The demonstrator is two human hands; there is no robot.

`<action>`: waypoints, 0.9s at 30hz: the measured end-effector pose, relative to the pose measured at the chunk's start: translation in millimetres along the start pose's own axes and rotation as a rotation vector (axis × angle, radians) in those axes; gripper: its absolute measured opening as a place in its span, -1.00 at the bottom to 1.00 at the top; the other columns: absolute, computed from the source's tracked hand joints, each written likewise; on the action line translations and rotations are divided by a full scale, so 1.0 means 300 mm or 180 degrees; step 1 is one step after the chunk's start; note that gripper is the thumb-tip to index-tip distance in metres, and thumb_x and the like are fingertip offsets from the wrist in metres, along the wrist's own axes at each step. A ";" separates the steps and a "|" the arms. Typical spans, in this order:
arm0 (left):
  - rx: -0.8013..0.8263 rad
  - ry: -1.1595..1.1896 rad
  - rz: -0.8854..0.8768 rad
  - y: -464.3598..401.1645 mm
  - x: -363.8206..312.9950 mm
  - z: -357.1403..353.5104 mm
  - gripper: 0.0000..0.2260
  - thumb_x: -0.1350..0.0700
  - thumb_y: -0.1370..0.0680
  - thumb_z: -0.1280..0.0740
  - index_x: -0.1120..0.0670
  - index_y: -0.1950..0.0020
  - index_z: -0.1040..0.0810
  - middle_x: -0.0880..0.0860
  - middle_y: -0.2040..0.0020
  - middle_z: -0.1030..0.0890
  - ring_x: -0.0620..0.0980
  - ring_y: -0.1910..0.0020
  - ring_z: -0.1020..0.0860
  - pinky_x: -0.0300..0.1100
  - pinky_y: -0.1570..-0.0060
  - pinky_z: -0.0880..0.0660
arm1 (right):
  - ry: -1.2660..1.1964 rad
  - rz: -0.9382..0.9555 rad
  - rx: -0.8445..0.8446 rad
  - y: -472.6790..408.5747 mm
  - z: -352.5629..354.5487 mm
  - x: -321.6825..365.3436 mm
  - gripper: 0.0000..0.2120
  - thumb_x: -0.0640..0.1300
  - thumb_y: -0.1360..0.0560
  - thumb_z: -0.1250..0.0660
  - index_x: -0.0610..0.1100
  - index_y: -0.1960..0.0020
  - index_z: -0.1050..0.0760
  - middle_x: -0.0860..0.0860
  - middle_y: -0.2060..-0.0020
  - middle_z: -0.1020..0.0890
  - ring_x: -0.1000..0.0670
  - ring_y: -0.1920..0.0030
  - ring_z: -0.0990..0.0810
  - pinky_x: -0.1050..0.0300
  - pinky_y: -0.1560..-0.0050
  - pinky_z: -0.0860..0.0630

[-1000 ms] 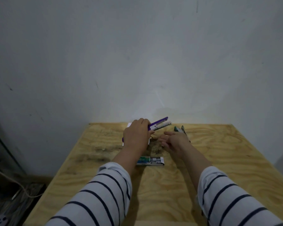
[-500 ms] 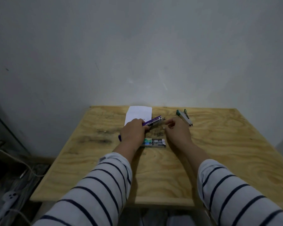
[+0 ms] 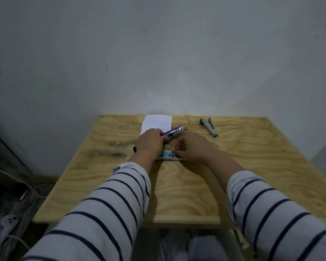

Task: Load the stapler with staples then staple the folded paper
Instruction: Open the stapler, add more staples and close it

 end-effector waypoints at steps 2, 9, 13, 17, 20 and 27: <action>0.0010 -0.0036 -0.0011 -0.003 0.001 -0.003 -0.81 -0.03 -0.58 -0.26 0.00 -0.04 -0.63 0.04 -0.01 -0.63 0.08 0.02 -0.54 -0.14 0.22 -0.38 | 0.0217 0.0071 -0.0059 -0.003 0.000 0.001 -0.91 -0.02 -0.41 -0.38 -0.02 0.18 -0.61 0.01 0.13 -0.64 -0.02 0.09 -0.56 0.11 0.20 -0.44; -0.0008 -0.0162 -0.0037 -0.003 -0.003 -0.003 -0.80 -0.02 -0.59 -0.24 0.00 -0.06 -0.63 0.04 0.01 -0.63 0.07 0.05 -0.54 -0.15 0.27 -0.36 | 0.1266 0.0410 -0.0220 0.006 0.000 0.044 -0.83 0.03 -0.50 -0.29 0.02 0.01 -0.62 0.01 -0.02 -0.62 -0.07 -0.14 -0.49 0.00 -0.06 -0.33; -0.0040 -0.0226 -0.0044 0.000 -0.005 0.000 -0.79 -0.02 -0.60 -0.24 0.01 -0.07 -0.63 0.04 -0.01 -0.63 0.07 0.03 -0.54 -0.14 0.25 -0.37 | 0.1655 0.0575 -0.0358 0.017 -0.003 0.074 -0.89 -0.11 -0.47 -0.30 -0.01 0.05 -0.59 0.01 0.01 -0.64 -0.08 -0.11 -0.50 -0.01 -0.08 -0.30; -0.0055 -0.0223 -0.0042 0.003 -0.008 0.003 -0.79 -0.02 -0.60 -0.23 0.00 -0.08 -0.63 0.04 -0.03 -0.63 0.07 0.01 -0.54 -0.15 0.25 -0.36 | 0.1764 0.0639 -0.0397 0.023 0.000 0.085 -0.90 -0.14 -0.45 -0.31 -0.01 0.09 -0.59 0.01 0.06 -0.65 -0.07 -0.06 -0.52 -0.03 -0.08 -0.30; -0.0034 -0.0233 -0.0026 0.004 -0.011 0.006 -0.78 0.00 -0.61 -0.22 0.01 -0.09 -0.62 0.05 -0.03 -0.63 0.07 0.01 -0.54 -0.14 0.24 -0.36 | 0.1722 0.0666 -0.0400 0.031 0.001 0.086 -0.90 -0.14 -0.46 -0.31 -0.03 0.08 -0.59 0.01 0.05 -0.65 -0.07 -0.07 -0.52 -0.02 -0.08 -0.28; -0.0004 -0.0168 0.0010 0.004 -0.005 0.002 -0.78 -0.02 -0.60 -0.22 -0.01 -0.12 -0.61 0.04 -0.05 -0.63 0.05 0.00 -0.54 -0.16 0.27 -0.34 | 0.0841 0.0308 -0.0362 0.034 0.016 0.057 -0.93 -0.06 -0.45 -0.29 -0.01 0.16 -0.54 0.03 0.06 -0.62 -0.05 -0.03 -0.53 -0.05 -0.10 -0.30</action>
Point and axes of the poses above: each hand's wrist, its own y-axis away from the middle knuckle, its own z-axis out of the back of the hand, x = y × z, the point moved 5 cm from there along -y, towards the middle knuckle
